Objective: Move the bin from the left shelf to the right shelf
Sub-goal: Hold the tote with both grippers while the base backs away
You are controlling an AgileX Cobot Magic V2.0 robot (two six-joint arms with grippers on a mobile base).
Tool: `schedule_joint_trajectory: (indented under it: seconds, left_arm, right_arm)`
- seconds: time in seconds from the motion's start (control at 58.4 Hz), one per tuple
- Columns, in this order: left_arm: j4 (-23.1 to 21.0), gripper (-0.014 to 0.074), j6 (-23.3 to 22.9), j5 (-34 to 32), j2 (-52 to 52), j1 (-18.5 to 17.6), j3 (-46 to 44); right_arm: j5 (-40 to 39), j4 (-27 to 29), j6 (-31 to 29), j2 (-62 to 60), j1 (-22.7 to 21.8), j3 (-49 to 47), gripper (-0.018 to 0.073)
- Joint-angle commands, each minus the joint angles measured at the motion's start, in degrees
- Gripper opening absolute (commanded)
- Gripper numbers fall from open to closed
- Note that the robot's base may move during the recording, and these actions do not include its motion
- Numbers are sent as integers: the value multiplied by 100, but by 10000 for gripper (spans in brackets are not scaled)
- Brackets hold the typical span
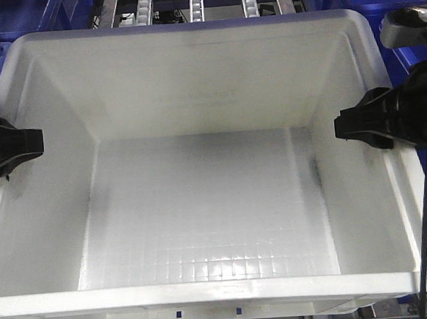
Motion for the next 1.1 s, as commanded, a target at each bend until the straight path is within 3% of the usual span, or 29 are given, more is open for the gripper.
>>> schedule_joint_trajectory:
  seconds: [0.0, 1.079]
  left_arm:
    - [-217, 0, 182, -659, -199, -72, -233]
    - [-217, 0, 188, -639, -199, -72, -233]
  right_arm:
    - [-529, 187, -186, -168, -2, -222, -5]
    - [-514, 187, -186, -168, -2, -222, -5]
